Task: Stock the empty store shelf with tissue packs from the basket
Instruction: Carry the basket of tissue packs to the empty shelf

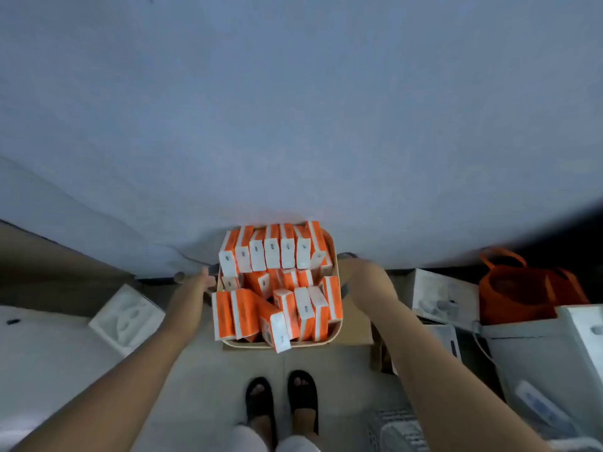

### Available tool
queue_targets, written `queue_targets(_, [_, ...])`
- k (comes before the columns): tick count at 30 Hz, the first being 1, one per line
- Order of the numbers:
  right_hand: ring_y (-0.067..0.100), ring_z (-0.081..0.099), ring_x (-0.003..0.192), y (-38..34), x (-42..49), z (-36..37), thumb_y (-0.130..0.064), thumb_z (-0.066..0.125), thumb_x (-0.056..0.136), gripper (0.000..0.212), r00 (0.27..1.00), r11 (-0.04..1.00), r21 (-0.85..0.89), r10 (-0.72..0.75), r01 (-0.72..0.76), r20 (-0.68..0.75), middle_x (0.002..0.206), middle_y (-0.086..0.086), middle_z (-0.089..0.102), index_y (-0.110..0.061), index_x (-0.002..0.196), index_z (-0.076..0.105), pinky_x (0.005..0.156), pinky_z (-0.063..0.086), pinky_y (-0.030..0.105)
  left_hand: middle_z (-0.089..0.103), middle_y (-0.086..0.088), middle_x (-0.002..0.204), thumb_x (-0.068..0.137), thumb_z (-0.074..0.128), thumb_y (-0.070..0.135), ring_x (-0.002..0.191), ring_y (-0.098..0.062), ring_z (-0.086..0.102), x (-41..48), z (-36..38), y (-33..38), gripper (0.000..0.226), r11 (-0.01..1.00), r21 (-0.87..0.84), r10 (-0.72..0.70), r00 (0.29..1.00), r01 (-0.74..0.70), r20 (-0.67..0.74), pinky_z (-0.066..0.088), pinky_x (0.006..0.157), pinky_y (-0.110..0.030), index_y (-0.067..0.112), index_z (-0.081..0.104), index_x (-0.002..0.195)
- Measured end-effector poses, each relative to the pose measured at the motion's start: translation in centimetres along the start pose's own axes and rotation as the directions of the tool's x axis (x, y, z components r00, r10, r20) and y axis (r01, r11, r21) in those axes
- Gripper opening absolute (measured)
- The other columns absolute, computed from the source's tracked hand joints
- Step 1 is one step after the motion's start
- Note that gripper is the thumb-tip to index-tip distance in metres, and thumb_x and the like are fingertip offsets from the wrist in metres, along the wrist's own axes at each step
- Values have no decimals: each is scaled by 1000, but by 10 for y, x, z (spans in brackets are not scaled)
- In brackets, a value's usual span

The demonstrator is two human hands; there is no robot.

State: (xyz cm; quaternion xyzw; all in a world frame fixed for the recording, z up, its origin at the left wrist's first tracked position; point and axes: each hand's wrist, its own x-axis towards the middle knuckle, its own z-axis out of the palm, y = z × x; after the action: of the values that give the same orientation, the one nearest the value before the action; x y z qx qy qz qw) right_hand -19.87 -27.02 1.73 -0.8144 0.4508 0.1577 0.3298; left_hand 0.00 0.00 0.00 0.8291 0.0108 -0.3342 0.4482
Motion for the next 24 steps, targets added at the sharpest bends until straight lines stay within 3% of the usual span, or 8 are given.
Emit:
queue_targets(3, [18, 62, 92, 27, 27, 24, -13, 53, 102, 15, 996, 983, -162, 93, -89, 17, 119, 6, 66, -16, 114, 62, 87, 59, 35, 67, 1, 130, 74, 42, 83, 126, -21, 56, 31, 9, -21, 71, 996, -38, -79, 996, 77, -44, 37, 109, -46, 26, 71, 104])
queue_targets(6, [22, 66, 98, 42, 54, 48, -13, 54, 100, 16, 989, 980, -139, 149, -145, 19, 118, 5, 66, -15, 112, 64, 86, 60, 36, 61, -5, 139, 97, 45, 66, 131, -26, 53, 63, 12, -44, 50, 985, -76, -158, 983, 152, -89, 35, 108, -42, 25, 67, 113])
queue_targets(9, [23, 63, 106, 47, 85, 67, -5, 54, 99, 50, 979, 981, 67, 186, -181, -78, 146, 2, 50, -21, 145, 50, 79, 59, 33, 55, -13, 148, 108, 37, 55, 137, -34, 49, 97, 19, -67, 56, 977, 14, -209, 965, 214, -160, 37, 113, -49, 13, 58, 140])
queue_targets(12, [9, 53, 82, 52, 108, 83, -6, 38, 107, 52, 957, 909, 369, 259, -196, -131, 140, -15, 42, -25, 156, 35, 51, 47, 11, 50, -21, 149, 108, 43, 49, 137, -42, 46, 119, 33, -69, 58, 951, 32, -294, 929, 309, -223, 37, 115, -52, 8, 48, 148])
queue_targets(15, [18, 59, 111, 54, 122, 94, -1, 42, 105, 48, 930, 826, 551, 288, -121, -228, 150, 0, 49, -20, 149, 47, 83, 56, 25, 60, -18, 133, 105, 51, 45, 122, -37, 56, 138, 34, -85, 40, 943, -57, -332, 914, 328, -231, 45, 110, -55, 14, 57, 129])
queue_targets(17, [26, 58, 124, 55, 124, 97, -1, 49, 104, 49, 885, 689, 710, 412, -146, -217, 147, 4, 55, -20, 149, 48, 94, 55, 39, 64, -13, 128, 102, 55, 45, 118, -34, 61, 145, 30, -98, 35, 933, -158, -353, 912, 325, -210, 48, 107, -56, 19, 59, 125])
queue_targets(22, [19, 70, 80, 56, 127, 95, -23, 74, 95, 13, 744, 52, 942, 629, -330, 226, 91, 10, 73, -13, 103, 72, 79, 61, 36, 72, -11, 118, 102, 57, 47, 109, -33, 69, 148, 29, -101, 37, 913, -282, -349, 923, 295, -163, 53, 102, -53, 17, 68, 122])
queue_targets(24, [18, 69, 76, 56, 128, 95, -28, 76, 93, 17, 761, 4, 944, 592, -331, 265, 85, 5, 71, -14, 101, 71, 78, 61, 36, 72, -13, 114, 99, 60, 52, 108, -34, 68, 146, 27, -99, 40, 927, -275, -311, 932, 255, -187, 53, 103, -53, 16, 71, 115])
